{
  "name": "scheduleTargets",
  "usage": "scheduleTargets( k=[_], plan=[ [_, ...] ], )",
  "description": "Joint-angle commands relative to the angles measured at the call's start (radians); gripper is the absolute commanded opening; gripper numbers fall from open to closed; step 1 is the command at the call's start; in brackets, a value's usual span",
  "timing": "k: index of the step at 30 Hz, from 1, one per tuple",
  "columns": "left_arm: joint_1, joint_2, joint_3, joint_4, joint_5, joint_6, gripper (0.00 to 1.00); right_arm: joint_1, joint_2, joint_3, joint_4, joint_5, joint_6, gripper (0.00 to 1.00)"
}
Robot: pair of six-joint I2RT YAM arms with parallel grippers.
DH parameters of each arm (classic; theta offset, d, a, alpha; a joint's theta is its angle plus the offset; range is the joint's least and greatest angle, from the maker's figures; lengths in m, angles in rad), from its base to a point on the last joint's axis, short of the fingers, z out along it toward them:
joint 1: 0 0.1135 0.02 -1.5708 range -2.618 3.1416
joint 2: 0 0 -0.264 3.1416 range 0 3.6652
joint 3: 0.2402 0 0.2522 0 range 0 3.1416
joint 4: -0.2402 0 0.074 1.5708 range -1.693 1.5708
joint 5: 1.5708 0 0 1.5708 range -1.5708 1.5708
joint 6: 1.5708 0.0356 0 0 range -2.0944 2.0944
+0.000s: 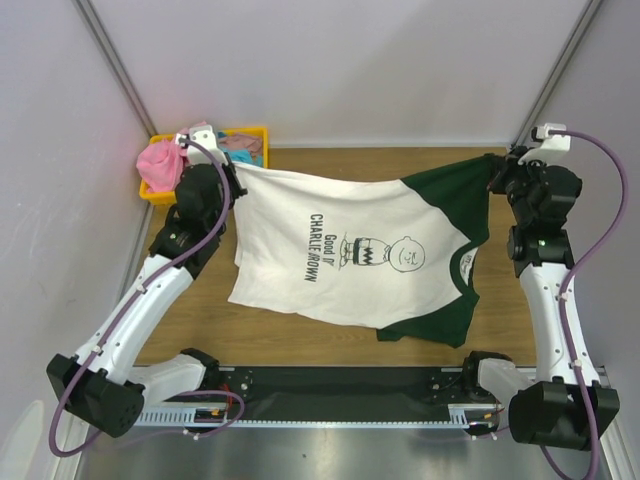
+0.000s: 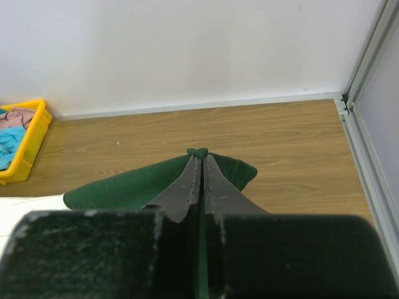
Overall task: Fold and stack the t-shirts
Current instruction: Flatten the tshirt out
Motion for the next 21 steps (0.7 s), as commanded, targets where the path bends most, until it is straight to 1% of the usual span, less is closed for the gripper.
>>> scheduleTargets(
  k=[1,9,16,21],
  plan=[
    [0.017,-0.002,-0.001,0.057,0.007,-0.014,0.00,0.012,0.013,0.041,0.085,0.012,-0.008,0.00],
    [0.020,-0.033,-0.003,0.071,0.056,-0.002,0.01,0.038,0.024,0.154,0.056,0.032,-0.026,0.00],
    [0.019,-0.119,0.016,0.065,0.075,0.013,0.00,0.072,-0.010,0.277,0.002,0.060,-0.049,0.00],
    [0.019,-0.169,0.085,0.040,0.102,0.030,0.00,0.109,-0.034,0.389,-0.063,0.077,-0.080,0.00]
  ],
)
